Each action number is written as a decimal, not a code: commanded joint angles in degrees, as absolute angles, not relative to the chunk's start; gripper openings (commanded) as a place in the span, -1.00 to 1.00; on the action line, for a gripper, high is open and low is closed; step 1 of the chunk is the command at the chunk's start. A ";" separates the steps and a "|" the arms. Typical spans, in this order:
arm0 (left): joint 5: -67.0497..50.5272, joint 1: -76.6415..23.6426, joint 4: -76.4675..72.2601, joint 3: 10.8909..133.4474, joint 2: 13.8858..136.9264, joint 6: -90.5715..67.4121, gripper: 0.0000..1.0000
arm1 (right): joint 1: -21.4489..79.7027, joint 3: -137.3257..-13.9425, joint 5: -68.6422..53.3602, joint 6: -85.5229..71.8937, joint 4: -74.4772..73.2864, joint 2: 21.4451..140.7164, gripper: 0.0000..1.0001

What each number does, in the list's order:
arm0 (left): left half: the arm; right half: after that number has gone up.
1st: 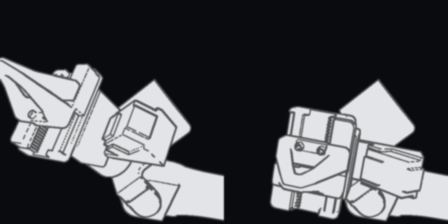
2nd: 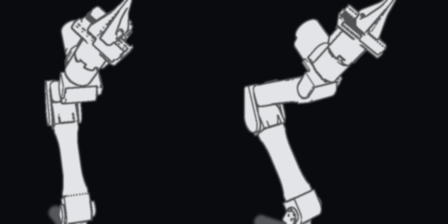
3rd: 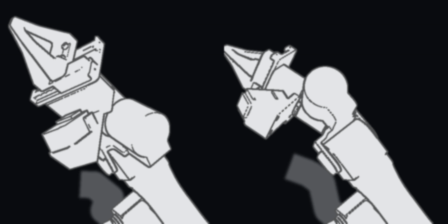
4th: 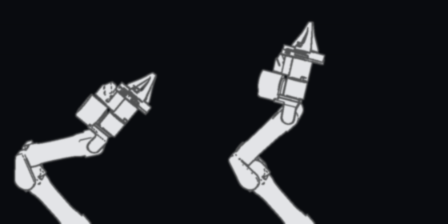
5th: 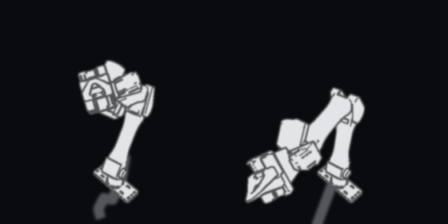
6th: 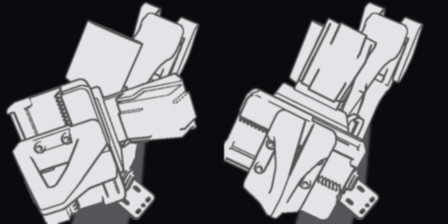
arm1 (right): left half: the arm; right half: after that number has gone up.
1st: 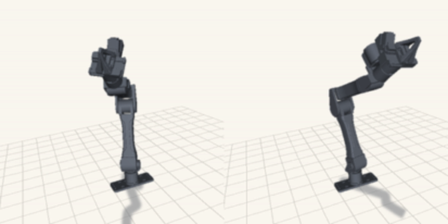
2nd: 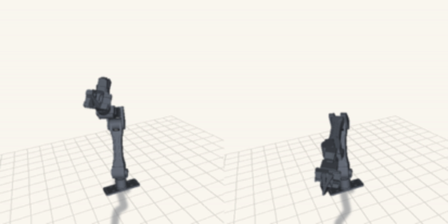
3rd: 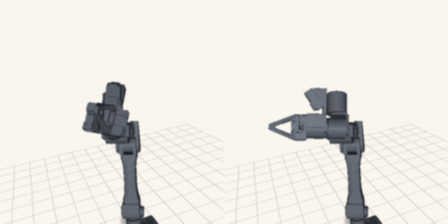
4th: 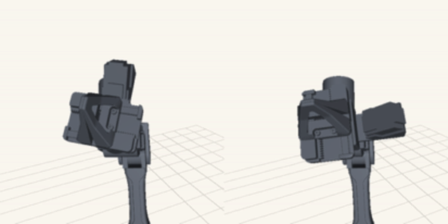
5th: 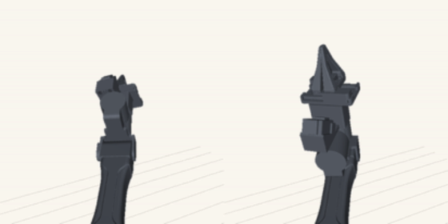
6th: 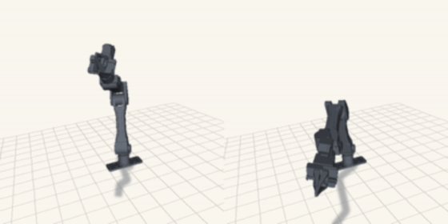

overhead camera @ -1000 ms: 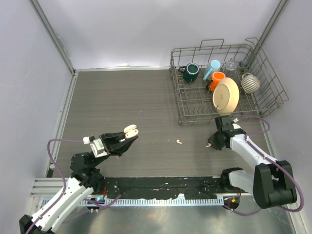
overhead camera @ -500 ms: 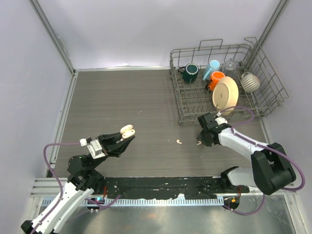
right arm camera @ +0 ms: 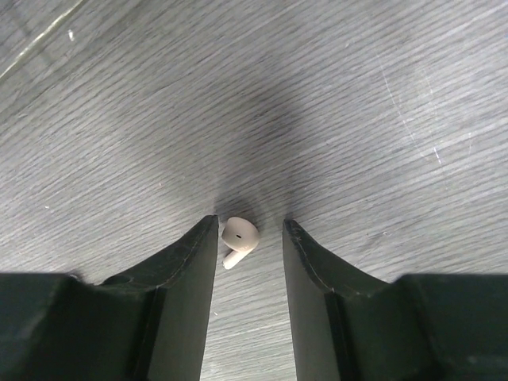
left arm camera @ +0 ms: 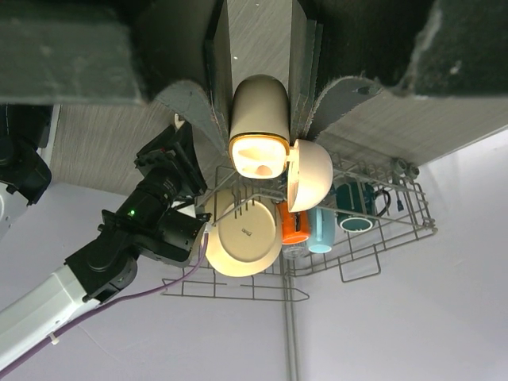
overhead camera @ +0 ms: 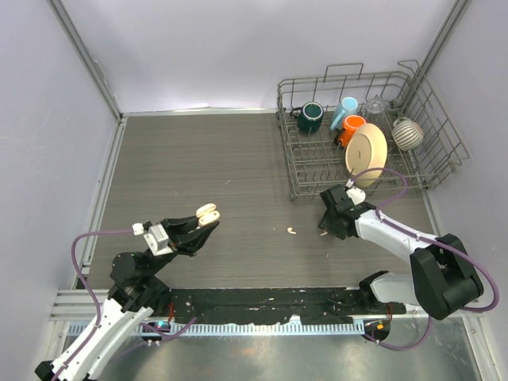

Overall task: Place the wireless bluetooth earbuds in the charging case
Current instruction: Pick up the earbud from the center of the board.

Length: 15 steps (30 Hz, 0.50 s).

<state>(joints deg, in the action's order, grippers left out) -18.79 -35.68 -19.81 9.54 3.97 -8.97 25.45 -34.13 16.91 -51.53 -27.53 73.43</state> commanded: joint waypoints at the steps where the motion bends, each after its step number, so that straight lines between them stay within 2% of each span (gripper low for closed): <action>1: -17.75 -35.86 -20.21 11.60 3.87 -9.58 -1.00 | 25.75 -30.85 16.62 -45.44 -25.15 73.39 -0.16; 6: -17.84 -35.86 -19.78 11.69 4.39 -9.75 -1.00 | 25.75 -29.36 15.82 -45.44 -23.20 73.65 -0.44; 15: -17.05 -35.86 -18.63 11.69 3.08 -9.58 -1.00 | 27.16 -26.11 13.71 -47.81 -24.08 69.70 -0.49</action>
